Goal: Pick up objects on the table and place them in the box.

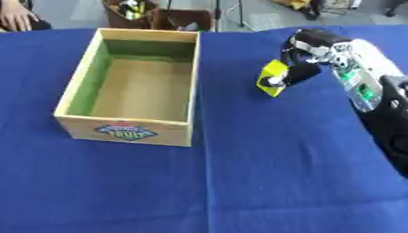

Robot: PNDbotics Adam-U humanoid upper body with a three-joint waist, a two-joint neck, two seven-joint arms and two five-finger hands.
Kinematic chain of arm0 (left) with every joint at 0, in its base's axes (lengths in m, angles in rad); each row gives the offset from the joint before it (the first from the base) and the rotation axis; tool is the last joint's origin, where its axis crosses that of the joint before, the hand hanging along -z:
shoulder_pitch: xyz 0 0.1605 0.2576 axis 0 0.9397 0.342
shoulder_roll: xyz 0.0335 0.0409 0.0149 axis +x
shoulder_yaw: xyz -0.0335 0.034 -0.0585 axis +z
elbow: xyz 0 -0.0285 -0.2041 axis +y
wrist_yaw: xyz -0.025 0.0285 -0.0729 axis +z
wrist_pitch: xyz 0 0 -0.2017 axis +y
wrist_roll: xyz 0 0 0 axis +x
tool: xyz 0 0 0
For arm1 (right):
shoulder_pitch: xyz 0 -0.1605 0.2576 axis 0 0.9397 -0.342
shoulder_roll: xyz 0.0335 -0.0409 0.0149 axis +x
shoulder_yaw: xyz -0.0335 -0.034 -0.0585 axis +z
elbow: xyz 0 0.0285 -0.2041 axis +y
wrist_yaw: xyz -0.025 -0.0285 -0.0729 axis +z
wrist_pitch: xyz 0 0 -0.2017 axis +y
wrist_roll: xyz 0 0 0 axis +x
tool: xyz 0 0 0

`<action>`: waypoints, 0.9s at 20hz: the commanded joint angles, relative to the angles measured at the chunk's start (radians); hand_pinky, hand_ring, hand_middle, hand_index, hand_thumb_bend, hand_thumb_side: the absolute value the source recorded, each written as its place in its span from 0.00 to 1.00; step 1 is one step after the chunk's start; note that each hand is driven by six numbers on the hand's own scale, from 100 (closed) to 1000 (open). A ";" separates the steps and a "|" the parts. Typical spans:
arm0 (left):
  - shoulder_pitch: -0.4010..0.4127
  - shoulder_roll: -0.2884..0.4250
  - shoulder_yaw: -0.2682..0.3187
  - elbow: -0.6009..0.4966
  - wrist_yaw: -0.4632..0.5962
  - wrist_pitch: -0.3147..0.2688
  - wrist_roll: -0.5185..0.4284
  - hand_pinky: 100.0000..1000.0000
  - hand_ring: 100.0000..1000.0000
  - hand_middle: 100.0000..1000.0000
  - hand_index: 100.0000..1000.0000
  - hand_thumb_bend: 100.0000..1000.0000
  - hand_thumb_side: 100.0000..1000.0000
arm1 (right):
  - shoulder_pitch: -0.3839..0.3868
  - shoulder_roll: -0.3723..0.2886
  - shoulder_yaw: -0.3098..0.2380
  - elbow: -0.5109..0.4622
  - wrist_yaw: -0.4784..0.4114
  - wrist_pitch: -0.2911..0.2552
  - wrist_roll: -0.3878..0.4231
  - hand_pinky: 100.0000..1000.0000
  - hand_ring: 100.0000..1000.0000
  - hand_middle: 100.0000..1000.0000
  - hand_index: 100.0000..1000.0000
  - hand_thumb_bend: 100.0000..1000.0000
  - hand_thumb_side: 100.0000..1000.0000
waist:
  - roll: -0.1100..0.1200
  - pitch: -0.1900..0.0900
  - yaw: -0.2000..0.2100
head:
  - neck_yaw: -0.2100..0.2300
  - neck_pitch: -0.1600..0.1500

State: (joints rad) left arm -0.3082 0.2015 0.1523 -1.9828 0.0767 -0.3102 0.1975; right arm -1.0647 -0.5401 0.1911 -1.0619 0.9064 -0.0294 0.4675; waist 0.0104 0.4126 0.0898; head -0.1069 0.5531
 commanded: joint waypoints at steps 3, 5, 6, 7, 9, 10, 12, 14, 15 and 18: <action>-0.010 0.013 -0.002 -0.017 0.002 0.003 -0.001 0.44 0.54 0.61 0.78 0.01 1.00 | -0.025 -0.023 -0.011 -0.033 -0.026 0.016 -0.031 0.61 0.60 0.16 0.31 0.27 0.44 | -0.002 -0.030 0.000 | -0.001 -0.003; -0.010 0.013 -0.002 -0.017 0.002 0.005 -0.001 0.44 0.54 0.61 0.78 0.00 1.00 | -0.028 -0.027 -0.010 -0.042 -0.038 0.020 -0.044 0.60 0.59 0.15 0.30 0.25 0.45 | -0.003 -0.031 -0.001 | -0.001 -0.003; -0.010 0.013 -0.002 -0.017 0.002 0.005 -0.001 0.44 0.54 0.61 0.78 0.00 1.00 | -0.030 -0.028 -0.010 -0.046 -0.044 0.021 -0.047 0.60 0.59 0.15 0.30 0.25 0.45 | -0.003 -0.032 -0.001 | -0.001 -0.003; -0.010 0.013 -0.002 -0.017 0.002 0.006 -0.002 0.44 0.54 0.61 0.78 0.00 1.00 | -0.034 -0.030 -0.011 -0.052 -0.053 0.023 -0.050 0.60 0.59 0.15 0.30 0.25 0.44 | -0.004 -0.033 -0.001 | -0.002 -0.002; -0.010 0.014 -0.002 -0.017 0.002 0.006 -0.002 0.44 0.54 0.61 0.78 0.00 1.00 | -0.040 -0.034 -0.013 -0.066 -0.071 0.025 -0.053 0.60 0.59 0.15 0.30 0.25 0.44 | -0.005 -0.035 -0.001 | -0.002 -0.001; -0.009 0.015 -0.002 -0.017 0.003 0.006 -0.002 0.44 0.54 0.61 0.78 0.00 1.00 | -0.045 -0.037 -0.014 -0.075 -0.079 0.026 -0.056 0.59 0.58 0.14 0.29 0.26 0.45 | -0.005 -0.036 0.000 | -0.003 -0.001; -0.009 0.016 -0.002 -0.017 0.003 0.007 -0.001 0.44 0.54 0.61 0.78 0.00 1.00 | -0.057 -0.043 -0.013 -0.097 -0.092 0.025 -0.064 0.59 0.58 0.14 0.29 0.26 0.47 | -0.007 -0.039 0.000 | -0.003 -0.001; -0.008 0.017 -0.003 -0.017 0.003 0.008 -0.002 0.44 0.54 0.61 0.78 0.00 1.00 | -0.071 -0.047 -0.011 -0.113 -0.102 0.026 -0.072 0.59 0.58 0.14 0.29 0.27 0.48 | -0.009 -0.041 0.001 | -0.005 -0.001; -0.008 0.018 -0.003 -0.017 0.004 0.008 -0.002 0.44 0.54 0.61 0.78 0.00 1.00 | -0.078 -0.048 -0.010 -0.119 -0.107 0.027 -0.076 0.59 0.58 0.14 0.28 0.27 0.49 | -0.010 -0.042 0.001 | -0.006 -0.001; -0.007 0.021 -0.004 -0.017 0.004 0.008 -0.003 0.44 0.54 0.61 0.78 0.00 1.00 | -0.109 -0.046 -0.009 -0.127 -0.114 0.032 -0.091 0.59 0.58 0.13 0.28 0.27 0.50 | -0.014 -0.046 0.008 | -0.008 0.001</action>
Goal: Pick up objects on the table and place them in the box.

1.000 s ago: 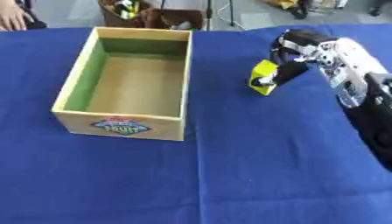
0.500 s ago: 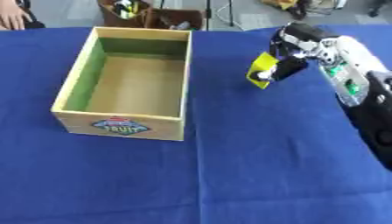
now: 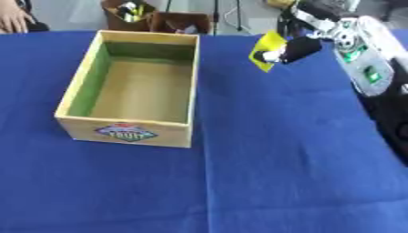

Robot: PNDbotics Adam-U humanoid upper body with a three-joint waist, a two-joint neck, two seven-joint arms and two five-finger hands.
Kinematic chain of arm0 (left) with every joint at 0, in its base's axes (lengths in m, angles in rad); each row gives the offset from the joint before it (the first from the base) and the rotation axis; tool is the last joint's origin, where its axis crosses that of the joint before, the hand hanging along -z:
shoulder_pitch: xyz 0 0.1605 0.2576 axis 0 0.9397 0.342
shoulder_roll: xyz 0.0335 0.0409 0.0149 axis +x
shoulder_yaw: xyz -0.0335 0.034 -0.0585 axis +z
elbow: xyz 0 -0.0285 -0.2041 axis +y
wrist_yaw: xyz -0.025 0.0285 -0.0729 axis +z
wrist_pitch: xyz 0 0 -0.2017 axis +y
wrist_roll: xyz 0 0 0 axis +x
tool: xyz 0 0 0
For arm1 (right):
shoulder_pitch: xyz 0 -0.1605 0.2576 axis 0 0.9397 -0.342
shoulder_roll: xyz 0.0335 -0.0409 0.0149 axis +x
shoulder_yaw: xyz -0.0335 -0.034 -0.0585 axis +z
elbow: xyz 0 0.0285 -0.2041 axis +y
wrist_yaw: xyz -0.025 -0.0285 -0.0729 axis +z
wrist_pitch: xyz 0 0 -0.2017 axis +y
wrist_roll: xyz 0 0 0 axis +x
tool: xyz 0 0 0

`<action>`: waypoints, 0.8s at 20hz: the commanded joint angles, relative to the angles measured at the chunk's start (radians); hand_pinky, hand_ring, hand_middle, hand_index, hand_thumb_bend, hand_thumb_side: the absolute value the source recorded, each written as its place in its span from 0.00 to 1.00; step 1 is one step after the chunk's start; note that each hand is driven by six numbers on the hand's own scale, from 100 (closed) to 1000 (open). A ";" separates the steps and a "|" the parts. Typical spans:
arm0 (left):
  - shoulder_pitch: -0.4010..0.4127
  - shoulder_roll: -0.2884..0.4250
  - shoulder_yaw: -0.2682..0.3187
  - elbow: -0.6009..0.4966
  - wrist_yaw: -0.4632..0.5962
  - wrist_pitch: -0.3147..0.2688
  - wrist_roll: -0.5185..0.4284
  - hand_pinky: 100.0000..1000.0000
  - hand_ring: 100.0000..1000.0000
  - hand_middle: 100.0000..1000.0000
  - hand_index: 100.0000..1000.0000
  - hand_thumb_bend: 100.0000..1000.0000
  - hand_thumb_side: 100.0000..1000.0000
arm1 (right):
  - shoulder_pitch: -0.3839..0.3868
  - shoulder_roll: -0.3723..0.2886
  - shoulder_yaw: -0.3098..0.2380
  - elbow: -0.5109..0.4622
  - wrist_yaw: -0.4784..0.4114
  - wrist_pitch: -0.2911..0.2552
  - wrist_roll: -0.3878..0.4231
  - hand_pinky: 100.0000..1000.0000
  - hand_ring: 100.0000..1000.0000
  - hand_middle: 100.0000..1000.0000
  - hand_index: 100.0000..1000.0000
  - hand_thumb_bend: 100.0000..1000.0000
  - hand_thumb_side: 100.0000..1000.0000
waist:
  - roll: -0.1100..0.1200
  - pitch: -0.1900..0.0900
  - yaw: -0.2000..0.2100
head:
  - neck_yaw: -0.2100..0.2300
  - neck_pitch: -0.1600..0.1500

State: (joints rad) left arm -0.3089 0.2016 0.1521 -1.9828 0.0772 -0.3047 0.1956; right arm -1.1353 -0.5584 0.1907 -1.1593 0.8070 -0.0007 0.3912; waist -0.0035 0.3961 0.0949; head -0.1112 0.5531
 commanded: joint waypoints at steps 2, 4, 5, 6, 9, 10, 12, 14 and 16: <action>-0.006 0.023 -0.004 -0.017 0.004 0.003 -0.002 0.44 0.54 0.61 0.78 0.00 1.00 | -0.058 -0.023 -0.007 -0.028 -0.015 0.006 -0.024 0.58 0.58 0.13 0.28 0.27 0.51 | -0.003 -0.032 0.010 | -0.006 0.002; -0.007 0.025 -0.005 -0.017 0.006 0.003 -0.002 0.44 0.54 0.61 0.78 0.00 1.00 | -0.078 -0.013 -0.005 -0.022 -0.013 0.010 -0.033 0.58 0.58 0.13 0.28 0.27 0.51 | -0.007 -0.033 0.019 | -0.009 0.004; -0.007 0.025 -0.006 -0.017 0.006 0.002 -0.003 0.44 0.54 0.61 0.78 0.00 1.00 | -0.089 -0.006 -0.004 -0.018 -0.012 0.011 -0.037 0.58 0.58 0.13 0.28 0.27 0.52 | -0.009 -0.033 0.025 | -0.010 0.005; -0.008 0.026 -0.006 -0.017 0.007 0.002 -0.003 0.44 0.54 0.61 0.78 0.00 1.00 | -0.099 0.000 -0.003 -0.013 -0.009 0.012 -0.040 0.58 0.58 0.13 0.28 0.27 0.52 | -0.010 -0.033 0.030 | -0.012 0.005; -0.009 0.027 -0.006 -0.017 0.008 0.002 -0.004 0.44 0.54 0.61 0.78 0.00 1.00 | -0.121 0.019 0.000 -0.007 -0.005 0.011 -0.047 0.58 0.58 0.13 0.28 0.26 0.53 | -0.015 -0.032 0.045 | -0.016 0.005; -0.009 0.027 -0.006 -0.017 0.009 0.002 -0.004 0.44 0.54 0.61 0.78 0.00 1.00 | -0.129 0.027 0.002 -0.006 -0.002 0.010 -0.051 0.58 0.58 0.13 0.28 0.26 0.53 | -0.017 -0.032 0.051 | -0.018 0.006; -0.012 0.027 -0.007 -0.017 0.010 0.002 -0.005 0.44 0.54 0.61 0.78 0.00 1.00 | -0.145 0.045 0.004 -0.005 0.002 0.010 -0.056 0.57 0.57 0.13 0.28 0.26 0.53 | -0.021 -0.032 0.061 | -0.024 0.007; -0.014 0.027 -0.008 -0.017 0.011 0.002 -0.006 0.44 0.54 0.61 0.78 0.00 1.00 | -0.158 0.060 0.007 -0.004 0.005 0.010 -0.060 0.57 0.57 0.13 0.28 0.25 0.53 | -0.025 -0.032 0.071 | -0.030 0.007; -0.018 0.027 -0.009 -0.017 0.013 0.002 -0.007 0.44 0.54 0.61 0.78 0.00 1.00 | -0.166 0.074 0.010 -0.001 0.012 0.010 -0.064 0.57 0.57 0.13 0.28 0.25 0.54 | -0.029 -0.031 0.080 | -0.036 0.007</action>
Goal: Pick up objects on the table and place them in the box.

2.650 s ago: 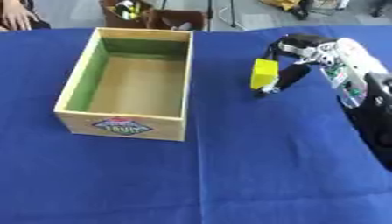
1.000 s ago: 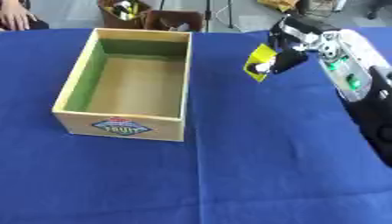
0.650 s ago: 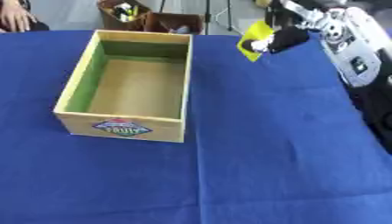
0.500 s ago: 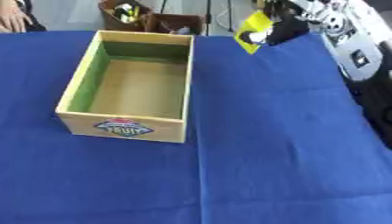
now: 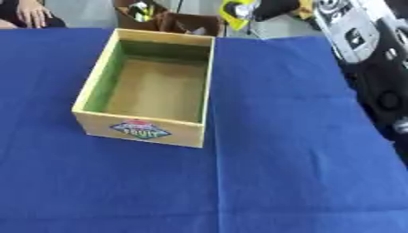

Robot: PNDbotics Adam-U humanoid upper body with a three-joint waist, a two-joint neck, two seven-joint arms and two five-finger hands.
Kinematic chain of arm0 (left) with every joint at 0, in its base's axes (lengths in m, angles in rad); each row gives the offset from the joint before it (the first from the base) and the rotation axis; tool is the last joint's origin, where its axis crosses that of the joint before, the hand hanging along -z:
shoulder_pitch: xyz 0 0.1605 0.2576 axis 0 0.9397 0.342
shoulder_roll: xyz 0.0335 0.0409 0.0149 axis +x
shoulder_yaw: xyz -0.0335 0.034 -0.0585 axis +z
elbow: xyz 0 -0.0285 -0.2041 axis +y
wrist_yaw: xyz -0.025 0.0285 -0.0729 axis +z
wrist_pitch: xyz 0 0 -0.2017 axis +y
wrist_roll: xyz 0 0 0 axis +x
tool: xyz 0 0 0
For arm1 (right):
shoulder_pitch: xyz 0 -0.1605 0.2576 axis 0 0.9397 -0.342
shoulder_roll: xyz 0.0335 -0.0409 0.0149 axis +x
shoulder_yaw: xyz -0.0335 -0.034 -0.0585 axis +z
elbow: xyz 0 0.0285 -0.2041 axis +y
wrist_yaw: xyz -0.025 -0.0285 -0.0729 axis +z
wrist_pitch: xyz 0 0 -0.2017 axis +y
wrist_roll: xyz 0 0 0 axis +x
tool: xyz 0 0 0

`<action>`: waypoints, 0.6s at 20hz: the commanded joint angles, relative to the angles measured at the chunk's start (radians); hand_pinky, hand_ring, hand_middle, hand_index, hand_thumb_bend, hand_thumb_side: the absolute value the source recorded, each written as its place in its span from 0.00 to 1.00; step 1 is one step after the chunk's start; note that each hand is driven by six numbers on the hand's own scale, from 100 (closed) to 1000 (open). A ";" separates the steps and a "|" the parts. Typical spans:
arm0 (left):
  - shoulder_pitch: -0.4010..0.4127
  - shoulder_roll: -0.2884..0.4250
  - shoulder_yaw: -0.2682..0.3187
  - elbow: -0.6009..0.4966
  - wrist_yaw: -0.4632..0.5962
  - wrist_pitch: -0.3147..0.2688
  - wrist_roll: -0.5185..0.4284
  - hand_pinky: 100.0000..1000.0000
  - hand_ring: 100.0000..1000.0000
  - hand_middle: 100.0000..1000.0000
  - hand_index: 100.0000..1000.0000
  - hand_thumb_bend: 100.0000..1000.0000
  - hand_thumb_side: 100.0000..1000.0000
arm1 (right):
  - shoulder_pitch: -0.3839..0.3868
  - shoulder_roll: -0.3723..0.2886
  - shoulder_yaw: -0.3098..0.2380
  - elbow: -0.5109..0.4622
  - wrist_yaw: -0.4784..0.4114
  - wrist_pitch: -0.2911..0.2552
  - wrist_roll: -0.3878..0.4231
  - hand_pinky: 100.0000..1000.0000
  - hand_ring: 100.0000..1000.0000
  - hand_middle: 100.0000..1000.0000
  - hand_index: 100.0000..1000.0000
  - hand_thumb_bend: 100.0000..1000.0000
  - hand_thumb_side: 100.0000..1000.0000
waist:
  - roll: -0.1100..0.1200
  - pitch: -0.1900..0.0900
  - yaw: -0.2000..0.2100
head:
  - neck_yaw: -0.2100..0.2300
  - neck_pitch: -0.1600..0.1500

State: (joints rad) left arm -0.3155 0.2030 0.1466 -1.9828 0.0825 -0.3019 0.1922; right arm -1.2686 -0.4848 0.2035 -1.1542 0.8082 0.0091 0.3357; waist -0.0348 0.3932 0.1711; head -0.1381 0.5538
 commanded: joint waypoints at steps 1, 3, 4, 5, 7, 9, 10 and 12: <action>-0.013 0.026 -0.004 -0.017 0.008 -0.001 -0.004 0.44 0.54 0.61 0.78 0.00 1.00 | -0.036 0.007 -0.001 -0.004 0.015 0.000 -0.010 0.57 0.57 0.13 0.28 0.25 0.53 | 0.001 -0.028 0.009 | -0.011 0.005; -0.017 0.025 -0.005 -0.017 0.010 -0.002 -0.006 0.44 0.54 0.61 0.78 0.00 1.00 | -0.041 0.024 0.000 0.005 0.027 0.000 -0.012 0.57 0.57 0.13 0.28 0.25 0.53 | -0.002 -0.025 0.021 | -0.017 0.002; -0.019 0.025 -0.005 -0.017 0.012 -0.003 -0.007 0.44 0.54 0.61 0.78 0.01 1.00 | -0.043 0.033 0.000 0.011 0.034 0.001 -0.013 0.57 0.57 0.13 0.28 0.25 0.53 | -0.003 -0.024 0.028 | -0.020 0.001; -0.021 0.024 -0.005 -0.017 0.013 -0.004 -0.007 0.44 0.54 0.61 0.78 0.01 1.00 | -0.043 0.041 0.000 0.016 0.041 0.001 -0.014 0.57 0.57 0.13 0.27 0.25 0.53 | -0.004 -0.022 0.034 | -0.023 -0.001; -0.026 0.023 -0.006 -0.017 0.016 -0.006 -0.008 0.44 0.54 0.61 0.78 0.01 1.00 | -0.044 0.057 -0.002 0.026 0.054 -0.001 -0.015 0.57 0.57 0.13 0.27 0.25 0.52 | -0.005 -0.019 0.043 | -0.028 -0.004; -0.031 0.021 -0.005 -0.017 0.018 -0.011 -0.009 0.44 0.54 0.61 0.78 0.01 1.00 | -0.039 0.074 0.003 0.032 0.068 -0.006 -0.015 0.57 0.57 0.13 0.28 0.24 0.52 | -0.004 -0.015 0.053 | -0.034 -0.006; -0.034 0.020 -0.005 -0.017 0.020 -0.014 -0.009 0.44 0.54 0.61 0.78 0.01 1.00 | -0.035 0.084 0.006 0.034 0.079 -0.010 -0.016 0.57 0.57 0.13 0.28 0.24 0.52 | -0.004 -0.012 0.057 | -0.037 -0.007; -0.039 0.019 -0.004 -0.017 0.023 -0.020 -0.007 0.44 0.55 0.61 0.78 0.01 1.00 | -0.025 0.104 0.015 0.038 0.103 -0.019 -0.018 0.57 0.57 0.13 0.28 0.23 0.52 | -0.004 -0.009 0.063 | -0.040 -0.008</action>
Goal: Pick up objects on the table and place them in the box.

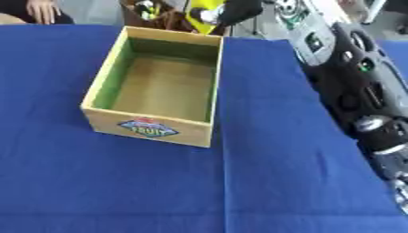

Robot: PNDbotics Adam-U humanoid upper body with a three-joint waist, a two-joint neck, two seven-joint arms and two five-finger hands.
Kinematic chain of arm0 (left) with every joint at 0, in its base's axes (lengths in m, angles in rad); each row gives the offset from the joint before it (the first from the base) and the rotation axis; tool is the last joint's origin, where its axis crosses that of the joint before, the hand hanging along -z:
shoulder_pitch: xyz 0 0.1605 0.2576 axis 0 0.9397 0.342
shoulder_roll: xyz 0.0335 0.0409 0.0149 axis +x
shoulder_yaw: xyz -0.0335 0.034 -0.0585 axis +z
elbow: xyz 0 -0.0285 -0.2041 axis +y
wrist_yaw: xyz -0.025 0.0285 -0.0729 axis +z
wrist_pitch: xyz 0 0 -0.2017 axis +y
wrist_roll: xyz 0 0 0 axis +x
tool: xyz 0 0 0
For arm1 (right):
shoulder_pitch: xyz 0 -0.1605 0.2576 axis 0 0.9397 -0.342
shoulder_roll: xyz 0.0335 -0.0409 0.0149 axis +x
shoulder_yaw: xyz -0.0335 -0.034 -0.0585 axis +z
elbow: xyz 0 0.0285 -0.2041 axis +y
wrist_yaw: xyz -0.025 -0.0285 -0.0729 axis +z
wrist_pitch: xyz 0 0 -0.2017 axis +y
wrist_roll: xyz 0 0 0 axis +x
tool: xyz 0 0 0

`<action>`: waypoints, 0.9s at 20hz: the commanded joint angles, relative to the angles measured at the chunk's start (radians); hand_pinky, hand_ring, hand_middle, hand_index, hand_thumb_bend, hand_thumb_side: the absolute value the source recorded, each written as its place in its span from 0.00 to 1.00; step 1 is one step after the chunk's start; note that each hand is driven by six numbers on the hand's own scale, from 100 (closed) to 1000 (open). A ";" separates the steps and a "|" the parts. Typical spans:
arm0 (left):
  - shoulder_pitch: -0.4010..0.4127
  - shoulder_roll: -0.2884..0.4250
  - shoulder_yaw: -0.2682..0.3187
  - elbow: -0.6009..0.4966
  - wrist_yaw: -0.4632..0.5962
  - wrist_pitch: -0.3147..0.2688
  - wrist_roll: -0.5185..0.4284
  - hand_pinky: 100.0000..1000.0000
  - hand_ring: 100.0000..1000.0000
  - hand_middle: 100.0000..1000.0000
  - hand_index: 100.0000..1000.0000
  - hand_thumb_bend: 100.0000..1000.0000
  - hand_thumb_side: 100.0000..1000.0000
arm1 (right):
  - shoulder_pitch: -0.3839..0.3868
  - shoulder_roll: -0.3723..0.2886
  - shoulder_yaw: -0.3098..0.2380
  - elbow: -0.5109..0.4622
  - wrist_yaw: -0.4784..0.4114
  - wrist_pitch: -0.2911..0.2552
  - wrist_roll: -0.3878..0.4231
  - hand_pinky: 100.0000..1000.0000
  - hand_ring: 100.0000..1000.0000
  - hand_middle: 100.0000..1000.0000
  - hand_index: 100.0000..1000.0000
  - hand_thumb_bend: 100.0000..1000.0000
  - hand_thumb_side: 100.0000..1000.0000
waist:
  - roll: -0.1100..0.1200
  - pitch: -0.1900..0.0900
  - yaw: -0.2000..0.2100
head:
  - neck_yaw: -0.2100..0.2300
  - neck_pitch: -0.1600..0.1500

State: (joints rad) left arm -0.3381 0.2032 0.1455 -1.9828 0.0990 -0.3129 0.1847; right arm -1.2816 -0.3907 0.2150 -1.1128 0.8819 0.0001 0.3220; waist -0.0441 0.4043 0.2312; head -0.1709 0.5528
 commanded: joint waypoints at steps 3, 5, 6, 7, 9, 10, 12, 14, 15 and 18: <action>-0.025 0.019 -0.004 -0.017 0.009 -0.016 -0.001 0.44 0.55 0.61 0.78 0.02 1.00 | 0.004 0.037 0.014 0.003 0.065 -0.026 -0.005 0.57 0.58 0.13 0.28 0.22 0.52 | 0.004 -0.015 0.006 | -0.012 -0.009; -0.030 0.019 -0.004 -0.017 0.011 -0.021 -0.001 0.44 0.55 0.61 0.78 0.02 1.00 | 0.015 0.052 0.021 0.007 0.086 -0.036 -0.005 0.57 0.58 0.13 0.28 0.21 0.52 | 0.003 -0.012 0.008 | -0.014 -0.009; -0.032 0.019 -0.004 -0.017 0.011 -0.024 -0.002 0.44 0.55 0.61 0.78 0.02 1.00 | 0.021 0.058 0.023 0.010 0.096 -0.040 -0.005 0.57 0.58 0.13 0.28 0.21 0.52 | 0.003 -0.011 0.009 | -0.015 -0.010; -0.034 0.019 -0.004 -0.017 0.012 -0.026 -0.002 0.44 0.55 0.61 0.78 0.02 1.00 | 0.026 0.063 0.025 0.012 0.104 -0.044 -0.004 0.57 0.58 0.13 0.28 0.21 0.52 | 0.003 -0.010 0.010 | -0.016 -0.011; -0.038 0.019 -0.005 -0.017 0.013 -0.032 -0.003 0.45 0.55 0.61 0.78 0.02 1.00 | 0.034 0.073 0.028 0.018 0.116 -0.050 -0.001 0.57 0.58 0.14 0.28 0.20 0.51 | 0.003 -0.007 0.012 | -0.019 -0.012; -0.040 0.020 -0.005 -0.017 0.014 -0.035 -0.004 0.45 0.55 0.61 0.78 0.02 1.00 | 0.040 0.078 0.031 0.021 0.124 -0.053 0.001 0.57 0.58 0.14 0.28 0.20 0.51 | 0.003 -0.006 0.014 | -0.021 -0.014; -0.044 0.019 -0.006 -0.017 0.017 -0.038 -0.005 0.45 0.55 0.61 0.78 0.02 1.00 | 0.046 0.088 0.034 0.028 0.139 -0.058 0.001 0.57 0.58 0.14 0.28 0.19 0.51 | 0.002 -0.003 0.016 | -0.023 -0.016; -0.047 0.019 -0.007 -0.017 0.019 -0.039 -0.007 0.45 0.55 0.61 0.78 0.02 1.00 | 0.049 0.094 0.038 0.034 0.152 -0.064 0.000 0.57 0.58 0.14 0.28 0.18 0.51 | 0.001 -0.001 0.018 | -0.023 -0.018; -0.048 0.018 -0.007 -0.017 0.019 -0.039 -0.008 0.45 0.55 0.61 0.78 0.02 1.00 | 0.051 0.097 0.040 0.037 0.158 -0.067 -0.001 0.57 0.58 0.14 0.28 0.18 0.51 | 0.001 -0.001 0.018 | -0.024 -0.019; -0.049 0.018 -0.007 -0.017 0.021 -0.039 -0.009 0.45 0.55 0.61 0.78 0.02 1.00 | 0.055 0.102 0.047 0.044 0.171 -0.077 -0.001 0.57 0.58 0.15 0.29 0.17 0.51 | 0.000 0.000 0.019 | -0.023 -0.020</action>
State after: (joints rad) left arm -0.3782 0.2031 0.1403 -1.9828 0.1161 -0.3482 0.1770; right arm -1.2109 -0.2845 0.2624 -1.0620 1.0407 -0.0699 0.3220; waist -0.0500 0.4249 0.2474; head -0.1917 0.5436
